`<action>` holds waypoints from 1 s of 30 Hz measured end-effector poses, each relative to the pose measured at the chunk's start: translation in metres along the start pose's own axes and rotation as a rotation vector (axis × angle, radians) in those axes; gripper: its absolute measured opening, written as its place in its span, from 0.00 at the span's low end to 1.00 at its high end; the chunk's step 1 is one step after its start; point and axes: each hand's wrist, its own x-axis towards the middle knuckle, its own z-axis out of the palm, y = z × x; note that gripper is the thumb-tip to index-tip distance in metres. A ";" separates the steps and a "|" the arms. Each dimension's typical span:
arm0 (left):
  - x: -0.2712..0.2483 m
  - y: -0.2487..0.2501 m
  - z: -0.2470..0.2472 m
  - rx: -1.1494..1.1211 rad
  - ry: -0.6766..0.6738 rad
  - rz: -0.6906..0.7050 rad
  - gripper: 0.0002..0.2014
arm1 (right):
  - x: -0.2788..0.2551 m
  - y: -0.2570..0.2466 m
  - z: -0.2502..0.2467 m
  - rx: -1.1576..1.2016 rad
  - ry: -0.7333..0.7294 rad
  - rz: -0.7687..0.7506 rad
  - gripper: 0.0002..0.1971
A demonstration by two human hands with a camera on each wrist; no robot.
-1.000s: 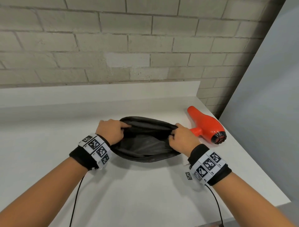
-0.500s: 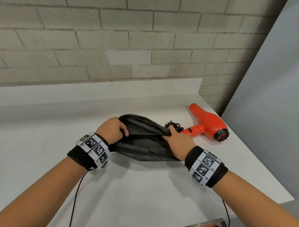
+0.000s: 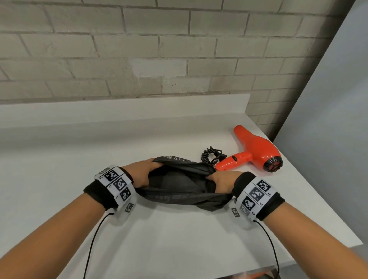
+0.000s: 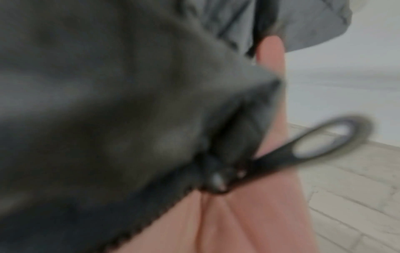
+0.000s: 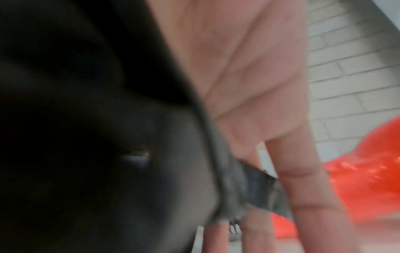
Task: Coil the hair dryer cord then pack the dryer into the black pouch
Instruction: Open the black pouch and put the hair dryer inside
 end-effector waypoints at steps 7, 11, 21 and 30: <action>0.006 0.000 -0.008 -0.057 0.152 -0.087 0.30 | -0.007 0.032 -0.013 0.355 0.212 -0.067 0.20; 0.010 0.005 -0.001 0.112 0.072 -0.121 0.33 | -0.005 0.042 -0.011 0.273 0.272 0.031 0.26; 0.015 -0.004 -0.014 -0.101 0.201 -0.045 0.34 | 0.001 0.060 -0.007 0.820 0.581 -0.063 0.05; 0.013 -0.037 -0.032 -0.285 0.553 -0.198 0.24 | 0.009 0.065 -0.006 0.734 0.460 0.343 0.25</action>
